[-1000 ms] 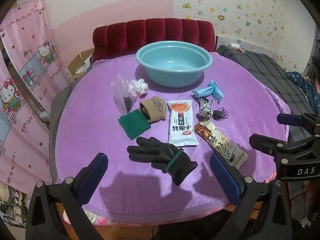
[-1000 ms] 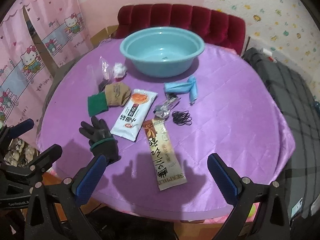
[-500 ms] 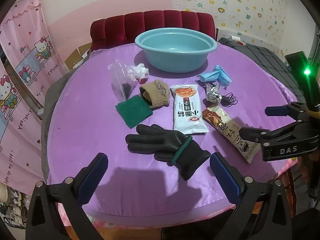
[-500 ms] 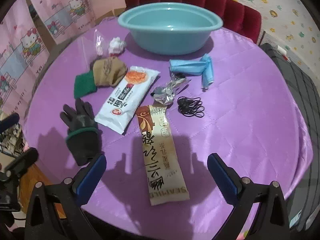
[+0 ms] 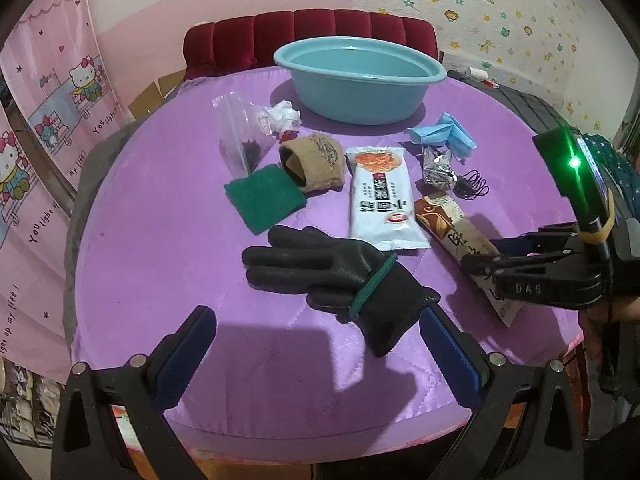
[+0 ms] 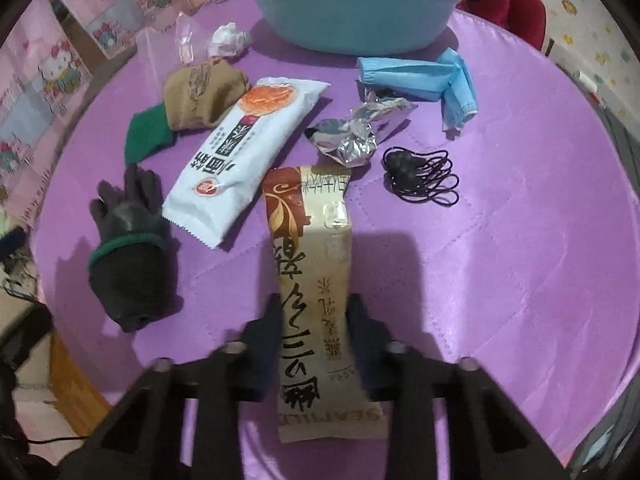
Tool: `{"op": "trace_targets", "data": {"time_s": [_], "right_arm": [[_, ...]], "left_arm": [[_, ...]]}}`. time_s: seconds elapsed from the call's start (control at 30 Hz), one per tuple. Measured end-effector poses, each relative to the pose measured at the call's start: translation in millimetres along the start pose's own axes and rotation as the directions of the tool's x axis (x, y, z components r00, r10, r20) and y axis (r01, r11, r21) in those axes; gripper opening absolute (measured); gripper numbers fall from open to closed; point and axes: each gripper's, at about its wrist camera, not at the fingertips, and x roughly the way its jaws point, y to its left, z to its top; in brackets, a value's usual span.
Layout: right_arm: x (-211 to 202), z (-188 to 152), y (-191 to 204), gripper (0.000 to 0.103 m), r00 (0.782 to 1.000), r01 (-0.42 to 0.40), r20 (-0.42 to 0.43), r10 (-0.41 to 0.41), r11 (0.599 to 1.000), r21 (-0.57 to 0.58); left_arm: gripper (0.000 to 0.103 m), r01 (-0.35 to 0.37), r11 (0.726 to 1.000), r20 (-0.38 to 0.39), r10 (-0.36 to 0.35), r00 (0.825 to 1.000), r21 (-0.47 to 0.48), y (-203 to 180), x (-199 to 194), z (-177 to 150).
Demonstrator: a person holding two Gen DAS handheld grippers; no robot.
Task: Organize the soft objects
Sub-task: 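Grasp the black glove with the left tool while the right tool grasps the brown snack bar, then carry the glove and snack bar together over the blue basin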
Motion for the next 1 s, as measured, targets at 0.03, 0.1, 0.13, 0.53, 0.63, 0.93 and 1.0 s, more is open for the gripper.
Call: {"op": "trace_targets", "data": {"time_s": [0.03, 0.1, 0.13, 0.53, 0.63, 0.93, 1.0], "right_arm": [[-1.5, -0.3, -1.5, 0.026, 1.0, 0.001, 0.013, -0.001, 1.0, 0.006], [-5.2, -1.3, -4.5, 0.023, 1.0, -0.007, 0.017, 0.007, 1.0, 0.019], [-7.3, -1.9, -6.9, 0.022, 1.0, -0.013, 0.018, 0.012, 1.0, 0.025], [-31.4, -27.7, 0.1, 0.02, 0.997, -0.012, 0.072, 0.008, 0.998, 0.06], [-35.5, -31.3, 0.4, 0.02, 0.997, -0.01, 0.083, 0.004, 0.998, 0.069], [-41.9, -37.1, -0.5, 0.02, 0.995, 0.0, 0.101, -0.008, 0.997, 0.08], [-41.9, -37.0, 0.0, 0.02, 0.995, 0.0, 0.103, -0.009, 0.997, 0.082]], "left_arm": [[0.103, 0.004, 1.0, -0.002, -0.004, 1.0, -0.003, -0.2, 0.8, 0.2], [0.103, 0.019, 1.0, -0.006, -0.019, 1.0, -0.016, -0.1, 2.5, 1.1], [0.103, 0.028, 0.999, -0.008, -0.028, 1.0, -0.023, -0.3, 4.0, 1.7], [0.103, 0.068, 0.996, -0.054, -0.071, 0.996, -0.055, -11.9, 41.7, 13.4], [0.103, 0.073, 0.996, -0.063, -0.077, 0.995, -0.054, -13.9, 52.4, 16.5], [0.026, 0.122, 0.992, -0.102, -0.123, 0.987, -0.02, -18.3, 61.6, 18.9], [0.023, 0.132, 0.991, -0.103, -0.135, 0.986, -0.031, -16.3, 60.5, 18.4]]}}
